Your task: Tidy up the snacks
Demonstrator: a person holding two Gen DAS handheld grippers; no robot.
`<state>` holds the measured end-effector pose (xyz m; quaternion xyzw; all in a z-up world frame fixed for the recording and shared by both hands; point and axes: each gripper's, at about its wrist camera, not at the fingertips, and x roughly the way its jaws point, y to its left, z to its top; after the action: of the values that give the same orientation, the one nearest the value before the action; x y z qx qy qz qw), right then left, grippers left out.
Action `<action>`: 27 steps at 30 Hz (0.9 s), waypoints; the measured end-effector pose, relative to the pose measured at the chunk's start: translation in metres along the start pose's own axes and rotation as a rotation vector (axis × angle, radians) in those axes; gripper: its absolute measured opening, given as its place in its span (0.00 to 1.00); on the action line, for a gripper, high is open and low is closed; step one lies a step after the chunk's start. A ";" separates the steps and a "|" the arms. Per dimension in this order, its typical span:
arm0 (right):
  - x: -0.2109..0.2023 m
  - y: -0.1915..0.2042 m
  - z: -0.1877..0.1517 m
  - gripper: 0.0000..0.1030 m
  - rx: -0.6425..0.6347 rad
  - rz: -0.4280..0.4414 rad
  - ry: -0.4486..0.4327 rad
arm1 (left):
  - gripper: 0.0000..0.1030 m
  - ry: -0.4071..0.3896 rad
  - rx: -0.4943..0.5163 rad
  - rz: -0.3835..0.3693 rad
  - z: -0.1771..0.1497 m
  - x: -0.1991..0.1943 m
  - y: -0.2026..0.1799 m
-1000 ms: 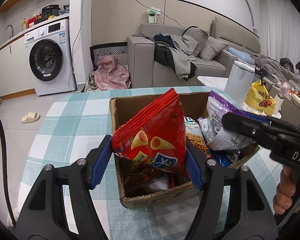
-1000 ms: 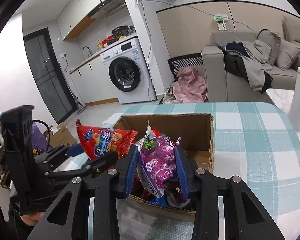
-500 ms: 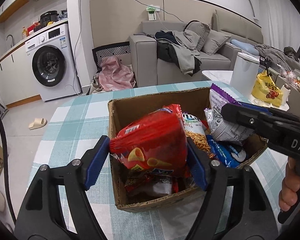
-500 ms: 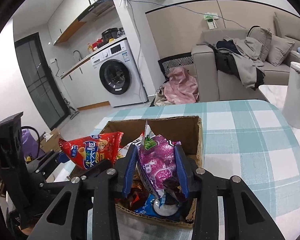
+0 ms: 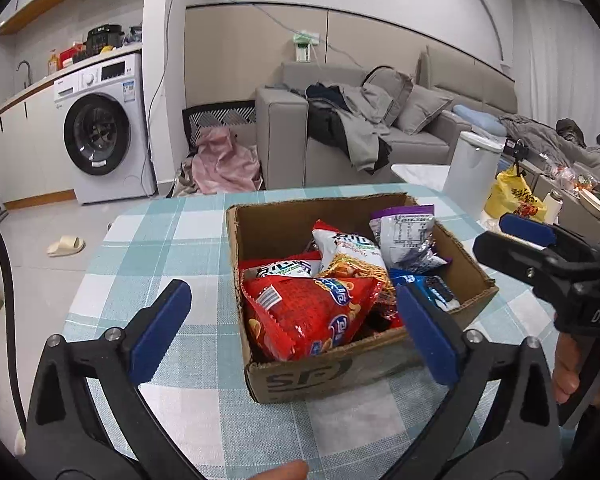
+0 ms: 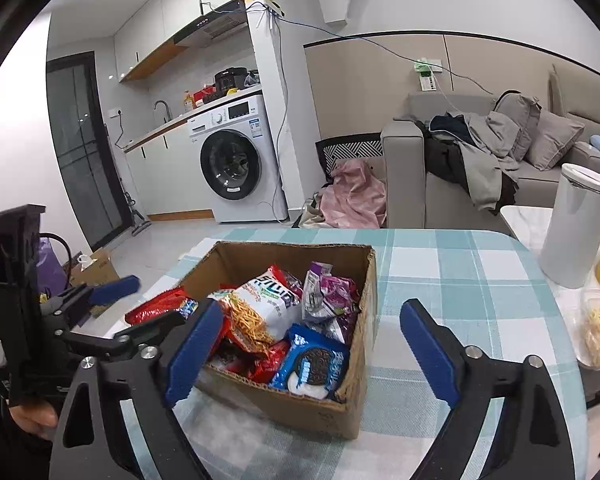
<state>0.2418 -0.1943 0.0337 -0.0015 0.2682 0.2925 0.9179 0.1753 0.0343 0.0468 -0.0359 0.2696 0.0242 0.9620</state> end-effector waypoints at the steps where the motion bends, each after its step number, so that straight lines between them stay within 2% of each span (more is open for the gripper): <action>1: -0.002 0.000 -0.002 0.95 -0.003 -0.002 0.002 | 1.00 -0.012 0.002 -0.004 -0.001 -0.005 0.000; 4: -0.007 0.000 -0.009 1.00 -0.003 0.013 -0.002 | 1.00 -0.025 -0.008 -0.008 -0.005 -0.015 0.001; 9: -0.014 0.005 -0.021 1.00 -0.028 0.040 -0.012 | 1.00 -0.050 -0.054 -0.039 -0.012 -0.032 0.009; 18: -0.035 0.011 -0.042 1.00 -0.054 0.090 -0.077 | 1.00 -0.090 -0.069 -0.019 -0.026 -0.057 0.019; 27: -0.037 0.018 -0.062 1.00 -0.095 0.103 -0.076 | 1.00 -0.112 -0.042 0.008 -0.052 -0.060 0.020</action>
<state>0.1760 -0.2086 0.0012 -0.0201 0.2187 0.3517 0.9100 0.0954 0.0483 0.0323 -0.0534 0.2149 0.0357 0.9745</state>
